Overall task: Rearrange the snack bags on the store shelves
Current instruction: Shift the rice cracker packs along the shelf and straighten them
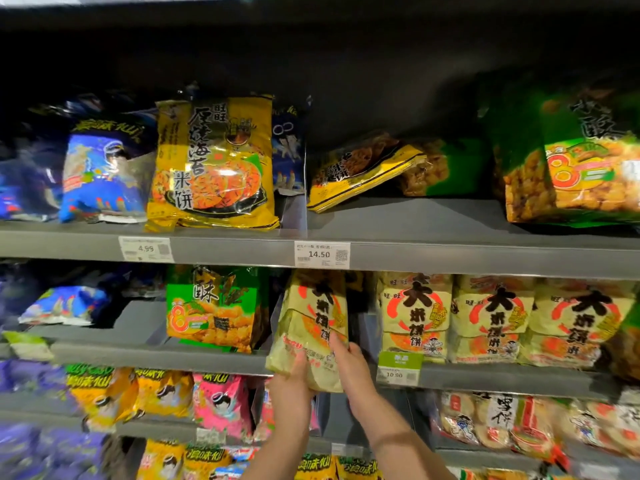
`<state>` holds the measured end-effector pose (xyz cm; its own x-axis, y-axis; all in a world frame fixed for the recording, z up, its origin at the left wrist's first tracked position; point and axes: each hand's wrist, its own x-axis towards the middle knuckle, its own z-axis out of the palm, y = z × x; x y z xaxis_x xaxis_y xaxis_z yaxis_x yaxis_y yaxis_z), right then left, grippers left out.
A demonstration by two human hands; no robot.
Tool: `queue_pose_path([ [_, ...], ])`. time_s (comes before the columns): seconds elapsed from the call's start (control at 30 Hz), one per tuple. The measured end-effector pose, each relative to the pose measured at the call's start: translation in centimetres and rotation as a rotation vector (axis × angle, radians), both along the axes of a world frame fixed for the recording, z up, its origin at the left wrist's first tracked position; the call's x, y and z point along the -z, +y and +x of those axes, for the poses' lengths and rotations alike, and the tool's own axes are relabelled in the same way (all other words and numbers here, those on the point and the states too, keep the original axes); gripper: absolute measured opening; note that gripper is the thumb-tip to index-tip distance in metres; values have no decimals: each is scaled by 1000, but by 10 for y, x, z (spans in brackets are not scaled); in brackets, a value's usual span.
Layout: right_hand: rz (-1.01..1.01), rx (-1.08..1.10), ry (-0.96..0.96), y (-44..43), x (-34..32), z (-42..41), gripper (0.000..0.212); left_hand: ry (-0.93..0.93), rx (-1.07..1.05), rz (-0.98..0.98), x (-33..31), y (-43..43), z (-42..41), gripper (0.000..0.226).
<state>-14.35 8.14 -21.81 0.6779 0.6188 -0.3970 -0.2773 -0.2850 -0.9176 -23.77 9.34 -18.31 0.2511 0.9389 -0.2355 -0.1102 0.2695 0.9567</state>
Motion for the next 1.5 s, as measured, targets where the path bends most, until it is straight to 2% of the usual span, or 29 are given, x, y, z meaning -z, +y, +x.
queue_pose_path([
  [0.1, 88, -21, 17, -31, -5, -7, 43, 4, -30, -7, 7, -32, -9, 33],
  [0.33, 164, -171, -22, -117, -20, -13, 24, -17, -104, -65, 16, -118, -27, 38],
  [0.57, 292, -188, 6, -184, -18, -1, 43, 103, 71, -147, 37, -171, -29, 51],
  [0.73, 325, -70, -8, -217, -10, 18, 58, 54, 214, -295, 42, -187, -11, 49],
  [0.87, 352, 47, -4, -234, -5, 44, 58, 24, 308, -237, 59, -184, 3, 41],
  [0.93, 344, 78, -24, -239, -4, 60, 70, 8, 347, -215, 60, -181, 13, 44],
  [1.0, 350, 95, -69, -237, -8, 73, 62, 23, 383, -178, 59, -173, 25, 47],
  [1.13, 361, 107, -156, -217, -14, 90, 56, 75, 433, -126, 57, -144, 49, 32],
  [1.23, 394, 110, -182, -198, -26, 96, 49, 95, 433, -86, 56, -117, 62, 40],
  [1.37, 412, 131, -244, -175, -32, 107, 58, 153, 443, 19, 46, -92, 78, 34],
  [1.43, 405, 131, -252, -167, -29, 110, 55, 233, 412, 79, 46, -81, 86, 49],
  [1.5, 409, 129, -245, -159, -24, 112, 52, 331, 401, 133, 49, -73, 92, 51],
])
